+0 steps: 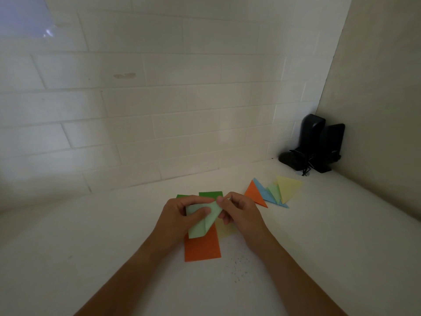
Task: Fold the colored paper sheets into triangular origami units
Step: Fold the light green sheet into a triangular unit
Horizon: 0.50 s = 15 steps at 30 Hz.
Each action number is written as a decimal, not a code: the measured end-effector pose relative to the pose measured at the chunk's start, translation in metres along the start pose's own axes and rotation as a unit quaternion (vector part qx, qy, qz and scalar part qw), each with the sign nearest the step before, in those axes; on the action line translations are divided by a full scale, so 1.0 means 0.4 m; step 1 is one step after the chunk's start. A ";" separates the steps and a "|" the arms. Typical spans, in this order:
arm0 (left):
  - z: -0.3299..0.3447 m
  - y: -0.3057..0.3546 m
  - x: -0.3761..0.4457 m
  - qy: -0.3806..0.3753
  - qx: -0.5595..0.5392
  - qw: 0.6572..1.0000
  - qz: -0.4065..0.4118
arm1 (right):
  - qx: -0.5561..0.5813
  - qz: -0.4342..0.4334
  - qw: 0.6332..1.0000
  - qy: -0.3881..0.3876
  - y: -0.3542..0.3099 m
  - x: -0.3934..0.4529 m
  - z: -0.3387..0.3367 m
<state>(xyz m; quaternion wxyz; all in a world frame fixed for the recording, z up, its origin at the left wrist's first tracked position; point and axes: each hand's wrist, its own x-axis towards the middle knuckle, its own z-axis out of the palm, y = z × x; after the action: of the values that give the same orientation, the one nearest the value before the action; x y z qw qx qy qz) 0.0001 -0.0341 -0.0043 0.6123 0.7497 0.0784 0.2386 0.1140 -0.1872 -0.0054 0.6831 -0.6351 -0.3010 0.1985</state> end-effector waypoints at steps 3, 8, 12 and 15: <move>0.000 0.001 0.001 0.003 -0.002 1.000 0.003 | 0.000 -0.004 1.000 0.002 0.000 -0.001 0.000; -0.001 0.001 0.003 0.005 -0.013 1.000 0.004 | -0.004 -0.010 1.000 0.003 0.003 0.001 -0.002; -0.002 -0.001 0.004 0.002 -0.011 1.000 0.005 | -0.012 -0.016 1.000 0.005 0.009 0.003 -0.001; -0.004 -0.005 0.006 0.002 0.001 1.000 0.003 | -0.024 -0.023 0.999 0.008 0.011 0.004 -0.001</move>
<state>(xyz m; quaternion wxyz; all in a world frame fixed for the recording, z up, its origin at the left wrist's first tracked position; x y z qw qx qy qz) 0.0019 -0.0311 -0.0053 0.6105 0.7503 0.0778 0.2413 0.1159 -0.1860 -0.0097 0.6747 -0.6456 -0.3145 0.1705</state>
